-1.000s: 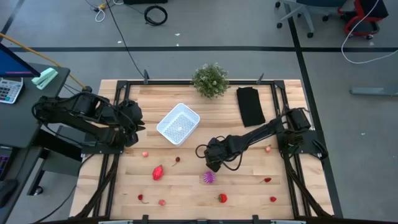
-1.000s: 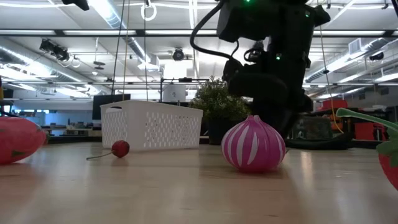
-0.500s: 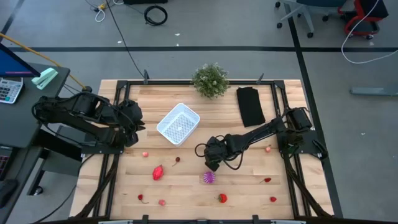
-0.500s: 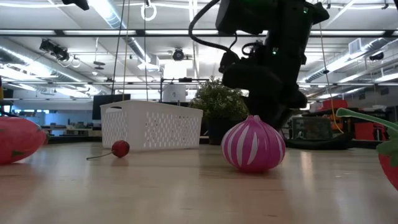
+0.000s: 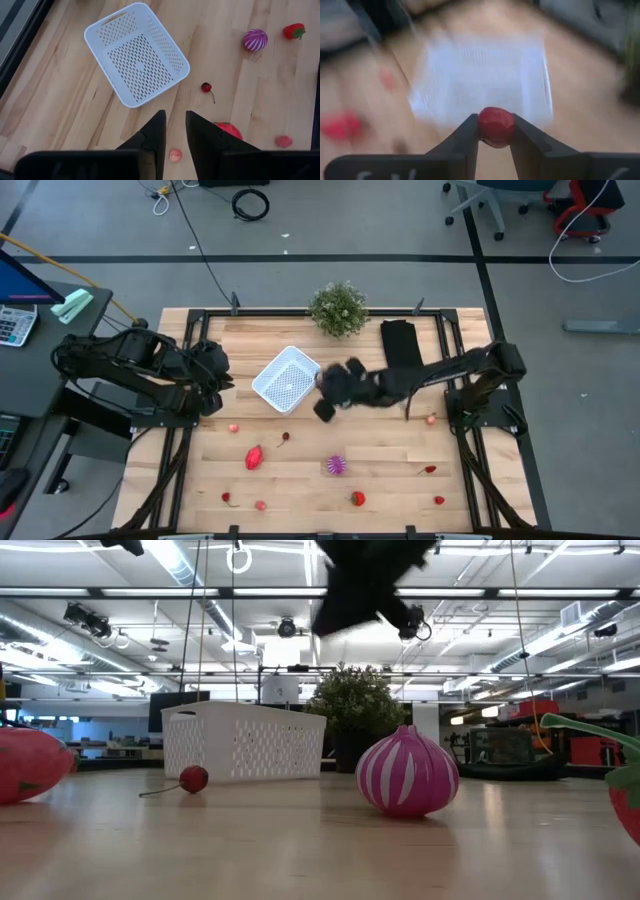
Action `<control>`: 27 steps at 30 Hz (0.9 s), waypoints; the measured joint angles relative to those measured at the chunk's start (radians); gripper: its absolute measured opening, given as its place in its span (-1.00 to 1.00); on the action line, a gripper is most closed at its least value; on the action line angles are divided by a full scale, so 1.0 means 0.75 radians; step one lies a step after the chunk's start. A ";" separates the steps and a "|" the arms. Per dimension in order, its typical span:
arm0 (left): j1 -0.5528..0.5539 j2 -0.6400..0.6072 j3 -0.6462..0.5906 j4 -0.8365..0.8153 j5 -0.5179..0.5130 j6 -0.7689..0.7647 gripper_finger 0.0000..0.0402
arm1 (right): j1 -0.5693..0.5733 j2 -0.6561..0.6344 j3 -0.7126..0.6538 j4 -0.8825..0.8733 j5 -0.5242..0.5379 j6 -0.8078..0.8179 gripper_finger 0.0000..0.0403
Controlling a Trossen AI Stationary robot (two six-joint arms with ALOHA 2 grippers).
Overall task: Pick and placing Produce into tupperware
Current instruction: Put the red cherry into the white basket
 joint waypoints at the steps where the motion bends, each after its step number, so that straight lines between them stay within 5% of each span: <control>1: 0.000 0.001 0.000 0.001 0.000 0.000 -0.59 | -0.027 -0.011 0.001 0.106 -0.045 -0.076 -0.51; 5: 0.000 0.001 0.000 0.005 0.000 0.000 -0.61 | -0.135 0.008 0.002 0.453 -0.360 -0.191 -0.51; 8: 0.000 0.001 0.000 0.006 0.000 0.001 -0.62 | -0.204 0.077 0.016 0.502 -0.509 -0.168 -0.47; 17: 0.003 0.000 0.000 0.023 -0.025 0.002 -0.61 | -0.327 0.406 0.380 0.183 -0.790 -0.184 -0.47; 27: 0.003 0.001 0.000 0.022 -0.025 0.002 -0.66 | -0.329 0.707 0.890 -0.517 -0.751 -0.391 -0.47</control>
